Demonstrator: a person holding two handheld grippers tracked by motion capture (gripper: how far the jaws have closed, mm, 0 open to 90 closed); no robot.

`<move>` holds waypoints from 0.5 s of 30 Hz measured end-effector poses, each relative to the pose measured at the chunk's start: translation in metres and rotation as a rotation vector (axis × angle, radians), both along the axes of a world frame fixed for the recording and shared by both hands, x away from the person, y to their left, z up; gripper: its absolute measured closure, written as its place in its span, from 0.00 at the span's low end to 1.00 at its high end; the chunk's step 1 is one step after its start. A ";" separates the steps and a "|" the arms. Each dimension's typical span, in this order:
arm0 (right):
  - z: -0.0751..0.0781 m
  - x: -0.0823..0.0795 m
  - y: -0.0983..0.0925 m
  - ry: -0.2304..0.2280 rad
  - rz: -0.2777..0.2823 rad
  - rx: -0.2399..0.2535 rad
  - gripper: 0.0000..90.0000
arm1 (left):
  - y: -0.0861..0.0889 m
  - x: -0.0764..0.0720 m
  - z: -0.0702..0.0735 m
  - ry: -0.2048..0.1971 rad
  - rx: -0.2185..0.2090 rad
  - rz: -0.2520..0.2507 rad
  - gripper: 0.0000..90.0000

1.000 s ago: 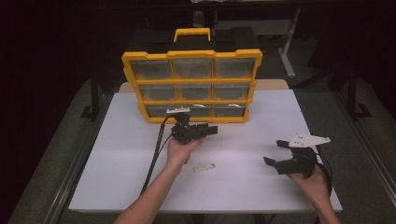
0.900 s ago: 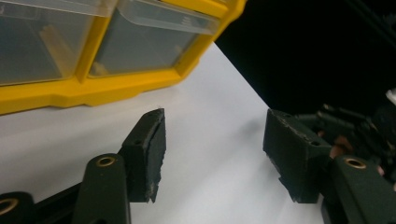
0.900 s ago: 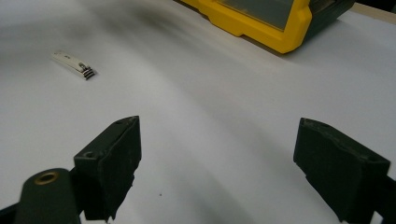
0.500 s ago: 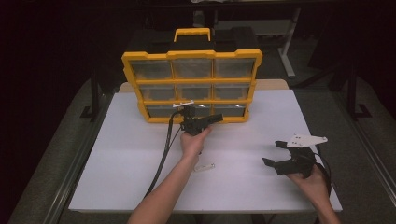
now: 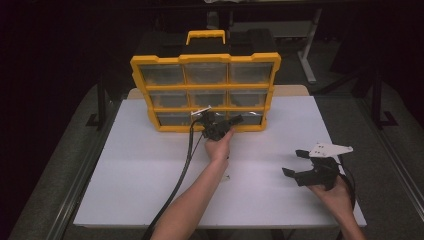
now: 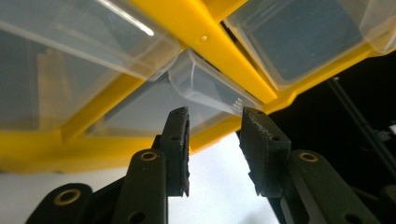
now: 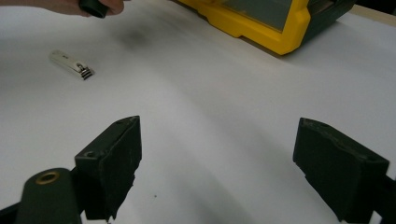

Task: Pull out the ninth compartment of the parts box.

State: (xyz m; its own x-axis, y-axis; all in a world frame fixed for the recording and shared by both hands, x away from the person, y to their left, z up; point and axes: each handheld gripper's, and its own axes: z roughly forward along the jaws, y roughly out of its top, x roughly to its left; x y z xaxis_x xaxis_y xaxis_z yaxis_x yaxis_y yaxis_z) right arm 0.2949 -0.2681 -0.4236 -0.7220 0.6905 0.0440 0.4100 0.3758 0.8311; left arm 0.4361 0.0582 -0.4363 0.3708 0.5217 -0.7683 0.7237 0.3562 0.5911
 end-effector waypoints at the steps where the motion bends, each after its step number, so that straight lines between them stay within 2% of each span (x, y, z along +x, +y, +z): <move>1: 0.000 0.000 0.000 -0.002 -0.002 0.005 0.16 | -0.002 0.001 0.000 -0.001 0.003 0.002 0.72; 6: -0.001 0.001 -0.001 0.004 0.000 0.009 0.16 | -0.008 0.002 0.000 -0.025 -0.005 0.031 0.78; 12: 0.000 0.000 -0.003 0.003 -0.001 0.017 0.16 | -0.012 0.000 -0.004 -0.012 -0.054 0.057 0.82; 15: 0.000 0.000 -0.003 0.011 -0.003 0.020 0.16 | -0.013 0.000 -0.004 -0.009 -0.063 0.062 0.83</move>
